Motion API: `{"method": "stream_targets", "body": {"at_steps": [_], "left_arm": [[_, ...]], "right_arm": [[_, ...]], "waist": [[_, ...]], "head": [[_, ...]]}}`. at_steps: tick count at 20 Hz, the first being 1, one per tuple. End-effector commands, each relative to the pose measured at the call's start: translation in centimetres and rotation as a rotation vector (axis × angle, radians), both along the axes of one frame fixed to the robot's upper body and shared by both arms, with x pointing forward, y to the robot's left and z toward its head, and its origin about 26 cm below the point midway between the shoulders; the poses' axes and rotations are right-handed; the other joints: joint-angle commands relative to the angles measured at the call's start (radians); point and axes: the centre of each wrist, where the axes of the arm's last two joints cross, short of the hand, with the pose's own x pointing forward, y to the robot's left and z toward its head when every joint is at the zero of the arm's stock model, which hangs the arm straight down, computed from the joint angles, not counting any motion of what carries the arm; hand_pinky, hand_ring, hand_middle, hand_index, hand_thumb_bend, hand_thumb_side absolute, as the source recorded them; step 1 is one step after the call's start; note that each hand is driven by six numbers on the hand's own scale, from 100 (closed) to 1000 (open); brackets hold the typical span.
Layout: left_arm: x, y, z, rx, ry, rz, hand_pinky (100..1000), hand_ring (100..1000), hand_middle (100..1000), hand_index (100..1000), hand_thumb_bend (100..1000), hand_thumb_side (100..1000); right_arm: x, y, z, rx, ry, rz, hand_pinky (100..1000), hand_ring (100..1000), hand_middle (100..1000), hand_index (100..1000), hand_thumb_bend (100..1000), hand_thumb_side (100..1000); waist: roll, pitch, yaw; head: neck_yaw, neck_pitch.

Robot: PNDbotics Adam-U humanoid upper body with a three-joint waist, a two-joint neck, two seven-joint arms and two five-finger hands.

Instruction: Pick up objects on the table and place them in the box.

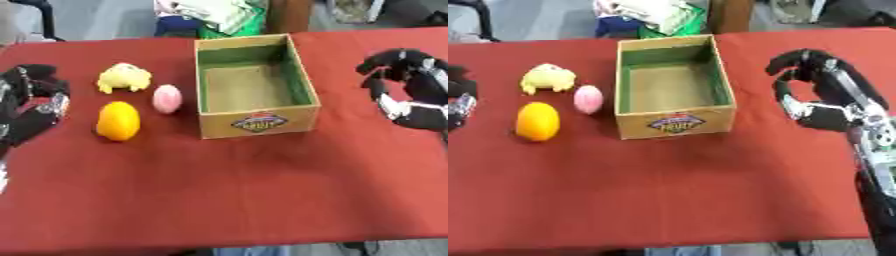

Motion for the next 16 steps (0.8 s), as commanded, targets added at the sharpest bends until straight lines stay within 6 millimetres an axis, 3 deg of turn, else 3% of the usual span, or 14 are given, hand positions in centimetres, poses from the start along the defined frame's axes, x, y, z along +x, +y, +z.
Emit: {"method": "stream_targets", "body": {"at_steps": [1,5,11,16], "left_arm": [[-0.1,0.7,2.9,0.170,-0.041,-0.029,780,697,685,799,342,241],[0.1,1.1,4.9,0.358,-0.055,-0.042,800,739,731,828,439,232],[1.4,1.5,7.1,0.602,-0.018,-0.030,780,739,737,830,432,253],[3.4,1.2,7.5,0.771,0.059,-0.064,768,739,740,834,483,283]], "right_arm": [[0.0,-0.3,1.0,-0.014,-0.026,0.003,579,743,598,761,100,183],[0.0,-0.4,1.0,-0.018,-0.023,0.002,579,743,598,761,100,182],[0.0,-0.2,0.8,-0.022,-0.017,0.010,579,742,597,762,100,183],[0.0,-0.1,0.7,-0.023,-0.012,0.016,579,742,597,762,100,184]], "waist": [[0.001,-0.015,-0.003],[0.004,-0.017,-0.006],[0.006,-0.021,-0.008],[0.005,-0.025,-0.011]], "head": [[0.001,0.005],[0.000,0.005],[0.002,0.005],[0.005,0.005]]}}
